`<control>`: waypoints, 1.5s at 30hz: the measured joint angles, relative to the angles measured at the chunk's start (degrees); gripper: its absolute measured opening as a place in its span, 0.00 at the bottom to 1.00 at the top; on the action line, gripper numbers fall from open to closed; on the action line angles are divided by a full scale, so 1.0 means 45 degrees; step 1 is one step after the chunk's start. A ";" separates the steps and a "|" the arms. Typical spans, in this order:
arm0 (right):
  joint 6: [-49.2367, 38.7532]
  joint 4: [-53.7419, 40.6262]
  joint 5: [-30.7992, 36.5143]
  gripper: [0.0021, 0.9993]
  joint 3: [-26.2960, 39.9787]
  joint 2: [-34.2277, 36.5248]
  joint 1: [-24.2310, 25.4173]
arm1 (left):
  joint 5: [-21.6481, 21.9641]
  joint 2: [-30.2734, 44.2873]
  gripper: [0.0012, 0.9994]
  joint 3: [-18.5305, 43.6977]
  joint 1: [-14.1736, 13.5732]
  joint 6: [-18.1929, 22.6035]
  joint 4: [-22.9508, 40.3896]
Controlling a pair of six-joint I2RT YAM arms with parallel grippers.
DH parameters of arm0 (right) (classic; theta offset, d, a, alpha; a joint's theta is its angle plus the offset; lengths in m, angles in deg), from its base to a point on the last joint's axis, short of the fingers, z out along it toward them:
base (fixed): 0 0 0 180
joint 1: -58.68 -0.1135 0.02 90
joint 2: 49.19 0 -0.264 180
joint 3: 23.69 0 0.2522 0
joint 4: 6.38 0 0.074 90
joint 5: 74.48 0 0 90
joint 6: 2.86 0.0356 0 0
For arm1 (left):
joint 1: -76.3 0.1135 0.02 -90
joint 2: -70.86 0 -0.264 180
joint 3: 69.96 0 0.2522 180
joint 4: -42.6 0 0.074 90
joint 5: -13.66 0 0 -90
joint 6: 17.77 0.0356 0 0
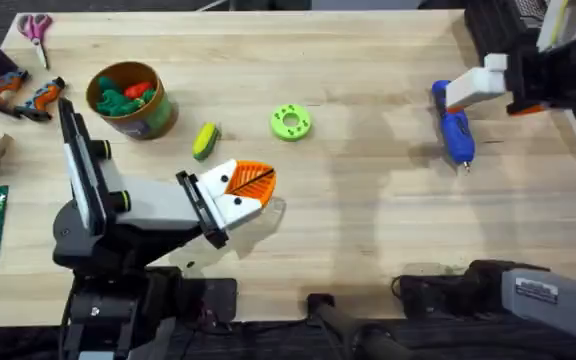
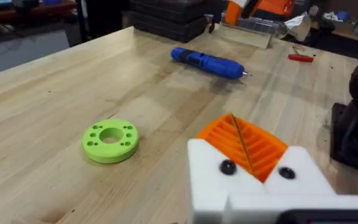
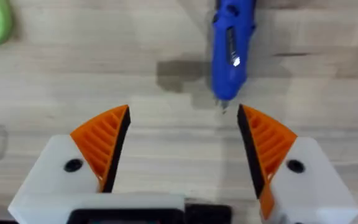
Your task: Pick up the gripper from the table and insert it into the empty holder that is missing its gripper. Then pick up a screw, insert it into the mounting hole, and use the screwdriver to tighten it. Finally, clean up the table by picking up the vegetable and placing it into the bucket.
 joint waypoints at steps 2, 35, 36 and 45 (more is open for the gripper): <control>-0.0638 0.0473 0.0005 0.99 -0.0005 0.0383 0.0493 | 0.0000 0.0002 0.01 0.0000 -0.0005 0.0002 -0.0002; -0.3101 0.5405 0.0039 0.99 -0.0019 0.6300 0.1313 | 0.0000 0.0005 0.01 0.0000 0.0000 0.0005 0.0000; -0.3101 0.5442 0.0044 0.99 -0.0019 0.6436 0.1313 | 0.0000 0.0000 0.01 0.0000 0.0000 0.0000 0.0000; -0.3102 0.6190 0.0054 0.99 -0.0024 0.7188 0.1313 | 0.0000 0.0005 0.01 0.0000 -0.0004 0.0000 0.0000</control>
